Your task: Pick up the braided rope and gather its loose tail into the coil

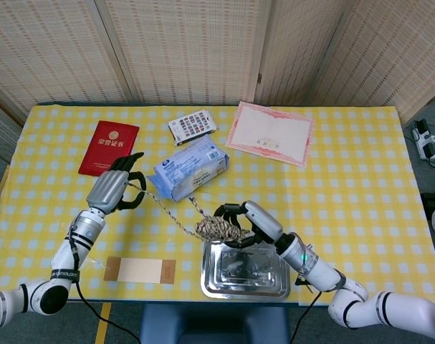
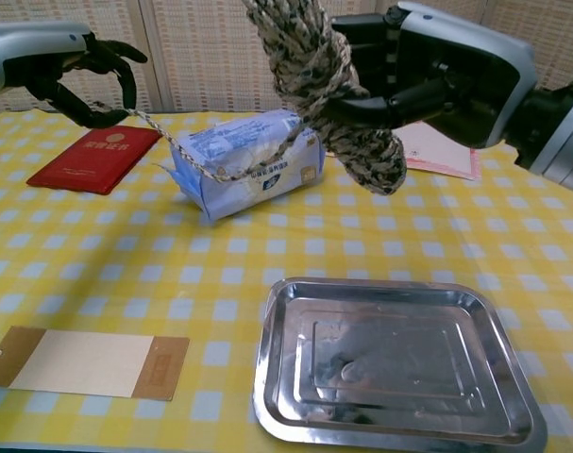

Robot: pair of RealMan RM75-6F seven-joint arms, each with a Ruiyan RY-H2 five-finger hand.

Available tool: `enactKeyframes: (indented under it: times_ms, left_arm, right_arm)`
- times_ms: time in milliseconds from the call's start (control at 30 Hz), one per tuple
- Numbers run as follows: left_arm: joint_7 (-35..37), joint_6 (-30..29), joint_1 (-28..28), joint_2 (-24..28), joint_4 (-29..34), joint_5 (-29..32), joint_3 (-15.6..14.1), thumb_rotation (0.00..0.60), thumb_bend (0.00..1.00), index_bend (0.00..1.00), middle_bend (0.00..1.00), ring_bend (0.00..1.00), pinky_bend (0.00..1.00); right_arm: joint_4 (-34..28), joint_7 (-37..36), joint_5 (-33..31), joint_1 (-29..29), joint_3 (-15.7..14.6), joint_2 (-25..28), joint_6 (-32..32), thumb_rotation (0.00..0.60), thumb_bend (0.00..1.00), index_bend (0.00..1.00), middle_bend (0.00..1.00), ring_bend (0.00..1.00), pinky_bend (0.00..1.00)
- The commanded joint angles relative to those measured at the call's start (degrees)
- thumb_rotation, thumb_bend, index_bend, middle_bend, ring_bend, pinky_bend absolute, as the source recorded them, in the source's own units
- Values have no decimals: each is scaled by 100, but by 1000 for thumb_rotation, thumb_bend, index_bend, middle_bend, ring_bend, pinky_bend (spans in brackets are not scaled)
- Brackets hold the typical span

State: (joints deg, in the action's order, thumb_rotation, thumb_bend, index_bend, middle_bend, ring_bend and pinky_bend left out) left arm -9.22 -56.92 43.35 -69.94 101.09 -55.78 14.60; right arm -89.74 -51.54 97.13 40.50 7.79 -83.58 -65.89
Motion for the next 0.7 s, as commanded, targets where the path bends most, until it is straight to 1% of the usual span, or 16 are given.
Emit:
enactKeyframes:
  times_ms: [33,200,400,700]
  left_arm:
    - [-121,-288,-12,52,215,-314,80,600,564,602,64,0,0]
    - [-398,-560,25,147,582,-686,143,600,564,601,64,0,0]
    - [-691,-761,125,135,952,-934,241,600,564,596,64,0,0]
    - [-1125,-854,348,-2,1307,-979,360,600,564,590,61,0,0]
  right_arm:
    - [-207,421,-209,140,-26,74,316,600,800,821,695,762,722]
    - [-464,1061,-627,288,69,23,702,600,800,827,699,765,728]
    - [-702,1702,-1090,478,201,-109,1092,600,800,834,705,770,732]
    - [-947,2572,-1794,733,413,-296,1524,600,800,841,711,779,738]
